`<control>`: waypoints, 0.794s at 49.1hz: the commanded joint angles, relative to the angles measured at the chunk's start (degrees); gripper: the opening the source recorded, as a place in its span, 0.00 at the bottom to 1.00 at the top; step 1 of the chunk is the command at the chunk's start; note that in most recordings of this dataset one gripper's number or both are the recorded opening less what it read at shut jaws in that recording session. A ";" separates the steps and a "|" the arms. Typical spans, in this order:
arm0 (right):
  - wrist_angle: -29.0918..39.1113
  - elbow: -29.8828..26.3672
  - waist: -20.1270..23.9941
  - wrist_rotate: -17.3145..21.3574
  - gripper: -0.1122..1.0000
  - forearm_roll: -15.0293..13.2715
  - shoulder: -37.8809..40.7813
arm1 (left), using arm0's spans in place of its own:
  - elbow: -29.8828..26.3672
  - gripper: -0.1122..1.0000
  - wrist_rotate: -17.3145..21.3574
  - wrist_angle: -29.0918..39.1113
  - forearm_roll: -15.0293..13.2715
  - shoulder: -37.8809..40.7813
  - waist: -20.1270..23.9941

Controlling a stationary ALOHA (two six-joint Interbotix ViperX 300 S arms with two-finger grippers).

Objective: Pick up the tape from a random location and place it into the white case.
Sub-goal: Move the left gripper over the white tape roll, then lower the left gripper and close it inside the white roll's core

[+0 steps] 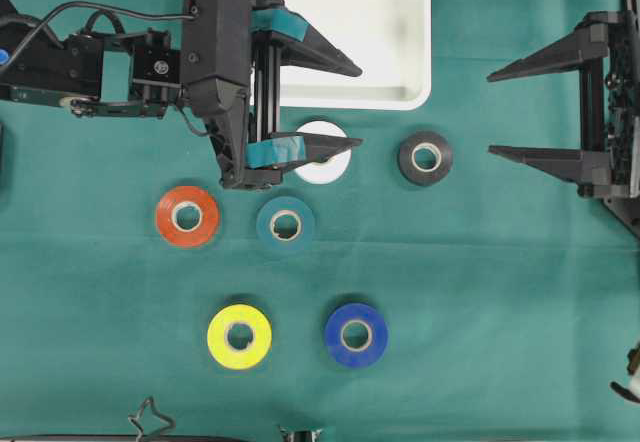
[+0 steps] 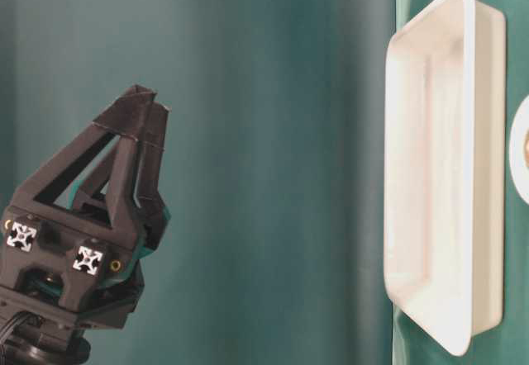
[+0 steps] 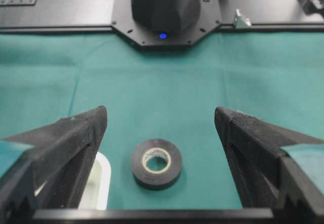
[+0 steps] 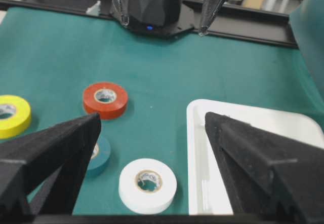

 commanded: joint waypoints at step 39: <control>1.67 -1.67 0.18 -0.09 0.93 0.09 0.62 | -26.72 0.99 -4.31 53.79 0.00 13.27 -0.09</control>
